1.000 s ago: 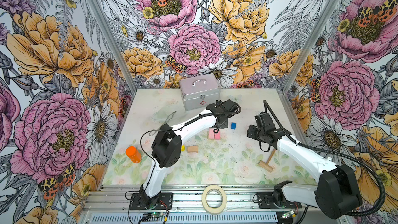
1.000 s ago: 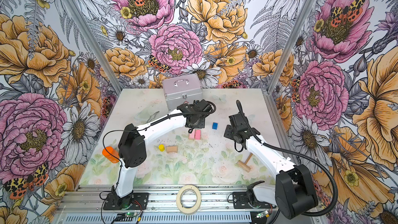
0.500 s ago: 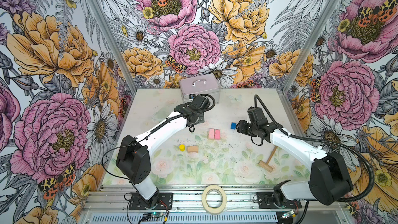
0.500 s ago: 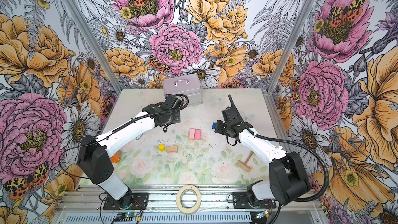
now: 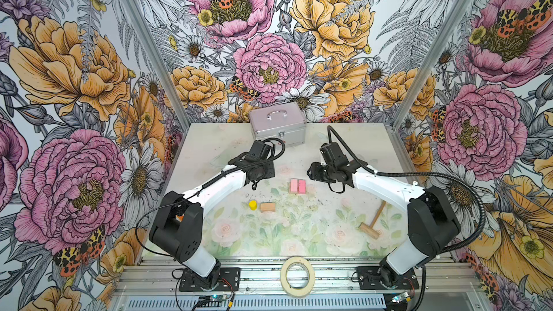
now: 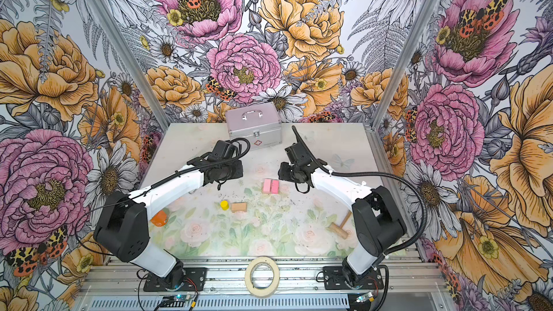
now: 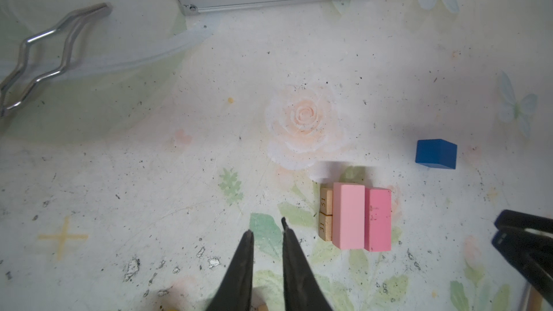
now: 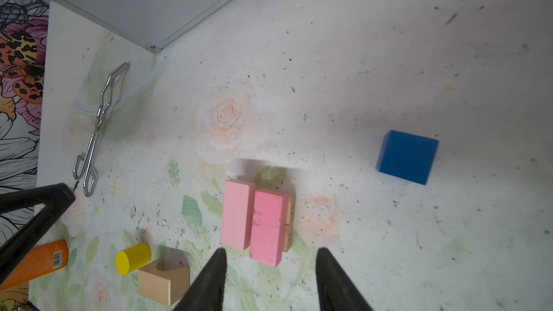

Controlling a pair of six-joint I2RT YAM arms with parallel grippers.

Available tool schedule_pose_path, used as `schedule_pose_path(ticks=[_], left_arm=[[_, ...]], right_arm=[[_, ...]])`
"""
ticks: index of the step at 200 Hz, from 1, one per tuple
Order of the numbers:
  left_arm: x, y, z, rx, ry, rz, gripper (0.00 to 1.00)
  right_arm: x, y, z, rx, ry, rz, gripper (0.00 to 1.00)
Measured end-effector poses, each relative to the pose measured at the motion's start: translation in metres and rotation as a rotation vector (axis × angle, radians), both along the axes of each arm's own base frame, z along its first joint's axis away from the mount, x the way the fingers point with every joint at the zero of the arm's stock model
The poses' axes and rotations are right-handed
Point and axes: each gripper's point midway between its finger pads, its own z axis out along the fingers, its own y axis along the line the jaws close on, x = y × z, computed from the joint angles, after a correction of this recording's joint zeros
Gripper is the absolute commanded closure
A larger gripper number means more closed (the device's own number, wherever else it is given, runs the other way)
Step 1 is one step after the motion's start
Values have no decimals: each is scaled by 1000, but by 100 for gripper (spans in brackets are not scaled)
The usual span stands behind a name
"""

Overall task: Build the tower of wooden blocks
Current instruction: 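Open and raise the left gripper while the right gripper moves over the pink blocks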

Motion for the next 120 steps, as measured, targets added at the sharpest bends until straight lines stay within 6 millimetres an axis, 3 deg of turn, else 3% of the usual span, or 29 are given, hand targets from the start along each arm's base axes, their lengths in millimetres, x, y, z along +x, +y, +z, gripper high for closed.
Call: schedule_pose_path(ticks=[40,80,95,120], left_arm=[[1,3,-7,-20,7,4,80],[2,5,-11,-24,13,6,80],[2,6,-13,-23,13,9,80],[0,8,-17,-18,23,11,80]], right_arm=[[7,36,-7,0,15,68,49],[12,42,-12,-68,22,119,47],[21,44,-6,-90,-1,138,54],[41,51,4,-78,-27,167,79]])
